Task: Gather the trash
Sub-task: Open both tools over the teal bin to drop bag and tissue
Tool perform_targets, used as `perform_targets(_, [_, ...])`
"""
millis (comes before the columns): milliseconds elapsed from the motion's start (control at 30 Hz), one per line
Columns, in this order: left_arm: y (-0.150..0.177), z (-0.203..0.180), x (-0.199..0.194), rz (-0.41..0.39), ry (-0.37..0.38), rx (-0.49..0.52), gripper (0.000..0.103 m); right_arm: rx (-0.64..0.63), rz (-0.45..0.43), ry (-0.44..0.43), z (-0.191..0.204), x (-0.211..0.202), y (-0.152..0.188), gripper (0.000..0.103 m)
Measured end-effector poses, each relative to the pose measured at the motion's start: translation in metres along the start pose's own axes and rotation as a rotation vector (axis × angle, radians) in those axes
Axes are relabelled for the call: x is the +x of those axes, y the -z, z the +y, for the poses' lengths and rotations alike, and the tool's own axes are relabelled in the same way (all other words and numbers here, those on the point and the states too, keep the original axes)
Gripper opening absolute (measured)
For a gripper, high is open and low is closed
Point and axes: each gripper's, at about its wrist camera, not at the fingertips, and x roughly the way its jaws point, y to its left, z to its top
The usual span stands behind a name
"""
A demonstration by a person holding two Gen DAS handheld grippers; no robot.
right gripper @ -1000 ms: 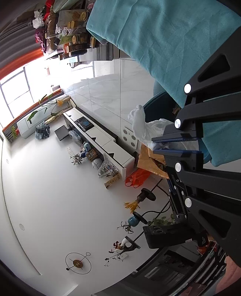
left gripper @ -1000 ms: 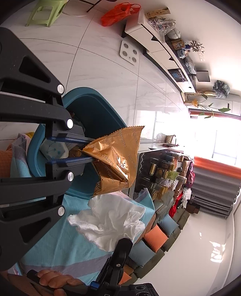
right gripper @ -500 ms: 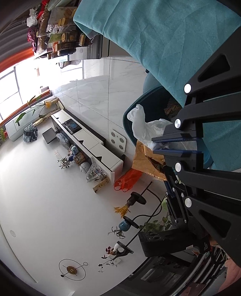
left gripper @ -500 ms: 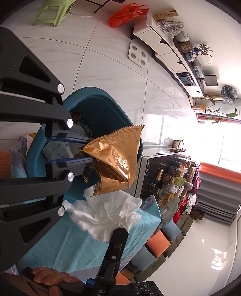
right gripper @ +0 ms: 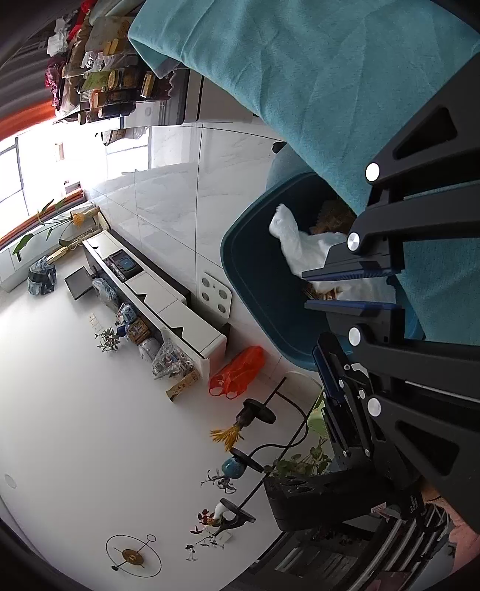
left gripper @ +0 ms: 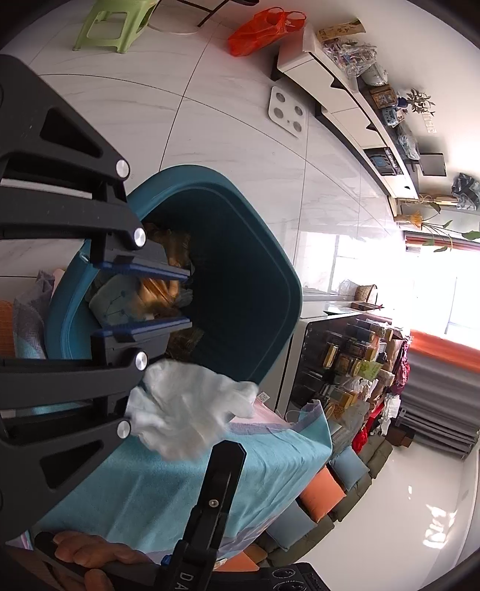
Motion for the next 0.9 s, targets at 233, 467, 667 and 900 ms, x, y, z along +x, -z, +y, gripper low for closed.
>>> perform_targets(233, [0.002, 0.000, -0.005, -0.019, 0.004, -0.009, 0.027, -0.009, -0.014, 0.016, 0.002, -0.007, 0.002, 0.011])
perform_targets(467, [0.008, -0.016, -0.027, -0.087, 0.047, 0.033, 0.045, -0.045, -0.064, 0.033, 0.005, -0.037, 0.011, 0.026])
perform_targets(667, [0.017, -0.047, -0.052, -0.153, 0.141, 0.107, 0.064, -0.079, -0.141, 0.062, 0.005, -0.087, 0.028, 0.040])
perform_targets(900, [0.040, -0.120, -0.067, -0.155, 0.340, 0.254, 0.070, -0.061, -0.236, 0.165, -0.021, -0.167, 0.065, 0.041])
